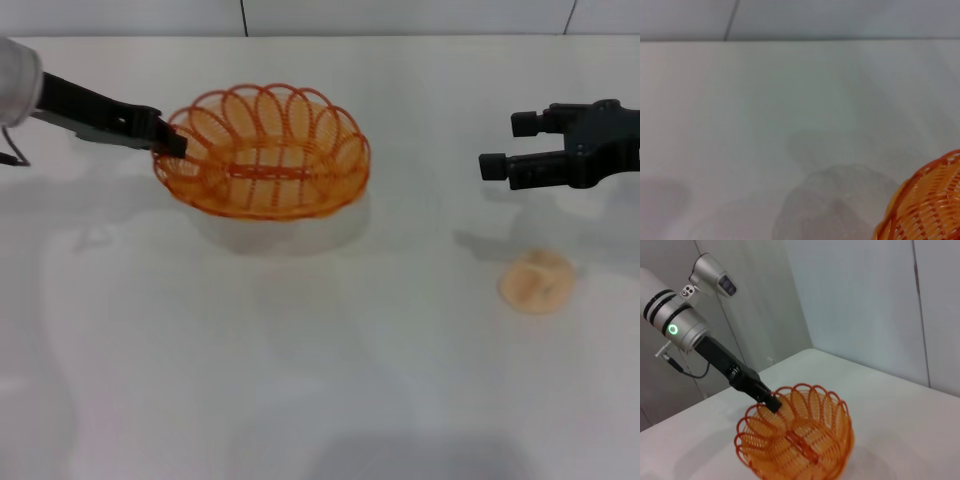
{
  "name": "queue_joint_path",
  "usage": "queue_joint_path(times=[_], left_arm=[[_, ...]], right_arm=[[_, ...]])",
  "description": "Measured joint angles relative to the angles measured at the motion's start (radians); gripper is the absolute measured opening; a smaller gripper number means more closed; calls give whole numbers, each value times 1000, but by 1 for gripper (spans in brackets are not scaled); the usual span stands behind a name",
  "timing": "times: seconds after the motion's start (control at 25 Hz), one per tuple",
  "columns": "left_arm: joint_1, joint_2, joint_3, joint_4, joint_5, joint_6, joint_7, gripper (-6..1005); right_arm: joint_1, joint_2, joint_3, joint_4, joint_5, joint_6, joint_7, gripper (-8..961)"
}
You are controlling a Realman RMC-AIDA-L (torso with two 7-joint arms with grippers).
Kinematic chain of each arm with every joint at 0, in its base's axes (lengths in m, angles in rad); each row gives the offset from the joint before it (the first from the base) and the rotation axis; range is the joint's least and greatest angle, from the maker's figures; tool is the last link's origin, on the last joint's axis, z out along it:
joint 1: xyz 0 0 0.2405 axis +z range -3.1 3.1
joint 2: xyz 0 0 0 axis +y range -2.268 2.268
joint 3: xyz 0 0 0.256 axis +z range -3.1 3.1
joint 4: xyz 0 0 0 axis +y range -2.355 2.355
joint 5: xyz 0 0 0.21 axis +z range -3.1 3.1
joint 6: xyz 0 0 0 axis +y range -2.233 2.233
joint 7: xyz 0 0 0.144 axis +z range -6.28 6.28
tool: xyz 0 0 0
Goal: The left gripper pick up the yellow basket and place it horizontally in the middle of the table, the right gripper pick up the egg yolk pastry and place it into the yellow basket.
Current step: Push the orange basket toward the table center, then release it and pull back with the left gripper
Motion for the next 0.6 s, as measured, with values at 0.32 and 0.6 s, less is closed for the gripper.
queue_joint_path(times=[0.32, 0.6], left_arm=[[-26, -37, 37, -75, -1, -42, -14, 80], [-23, -66, 37, -94, -8, -77, -19, 80]], right_arm=[[10, -2, 0, 1, 0, -3, 0, 871], [10, -2, 2, -2, 0, -9, 0, 871]])
